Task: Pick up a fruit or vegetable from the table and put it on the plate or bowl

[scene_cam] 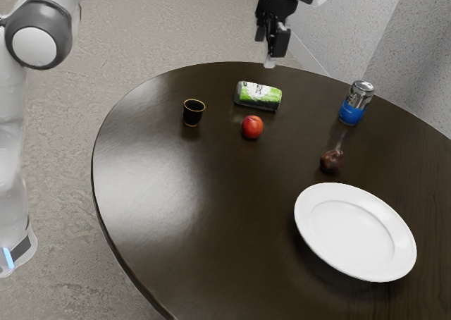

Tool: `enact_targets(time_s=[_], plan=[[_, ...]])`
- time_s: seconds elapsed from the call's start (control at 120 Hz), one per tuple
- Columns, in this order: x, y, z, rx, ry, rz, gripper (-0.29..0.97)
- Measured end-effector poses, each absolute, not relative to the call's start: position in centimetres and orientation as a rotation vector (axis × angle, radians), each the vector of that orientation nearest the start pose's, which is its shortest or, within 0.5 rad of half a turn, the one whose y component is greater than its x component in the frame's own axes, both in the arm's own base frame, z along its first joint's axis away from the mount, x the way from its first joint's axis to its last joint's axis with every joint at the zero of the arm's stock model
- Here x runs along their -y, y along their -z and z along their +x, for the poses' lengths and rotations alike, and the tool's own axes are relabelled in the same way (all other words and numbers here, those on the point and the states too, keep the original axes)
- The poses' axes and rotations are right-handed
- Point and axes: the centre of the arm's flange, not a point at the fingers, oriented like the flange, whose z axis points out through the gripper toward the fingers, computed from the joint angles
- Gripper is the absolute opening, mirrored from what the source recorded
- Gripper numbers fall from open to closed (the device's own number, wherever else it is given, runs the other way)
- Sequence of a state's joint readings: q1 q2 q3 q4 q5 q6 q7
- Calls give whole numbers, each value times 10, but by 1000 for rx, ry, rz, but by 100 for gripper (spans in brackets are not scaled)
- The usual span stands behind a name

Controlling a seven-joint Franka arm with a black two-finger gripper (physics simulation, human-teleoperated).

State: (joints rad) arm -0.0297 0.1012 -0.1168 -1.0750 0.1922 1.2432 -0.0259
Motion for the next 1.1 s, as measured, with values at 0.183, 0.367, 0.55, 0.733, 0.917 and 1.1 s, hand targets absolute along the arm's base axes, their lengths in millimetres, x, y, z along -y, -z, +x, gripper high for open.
enact_targets(time_s=[0.183,0.367,0.55,0.733,0.917,1.1], plan=[[23,-745,534,45,11,-2959,68],[30,-727,532,56,-76,-2975,68],[21,-694,504,89,-195,-2975,68],[-87,-613,498,324,-276,-2994,68],[-115,-601,555,230,-133,-3062,68],[-122,-578,595,61,-94,-3119,68]])
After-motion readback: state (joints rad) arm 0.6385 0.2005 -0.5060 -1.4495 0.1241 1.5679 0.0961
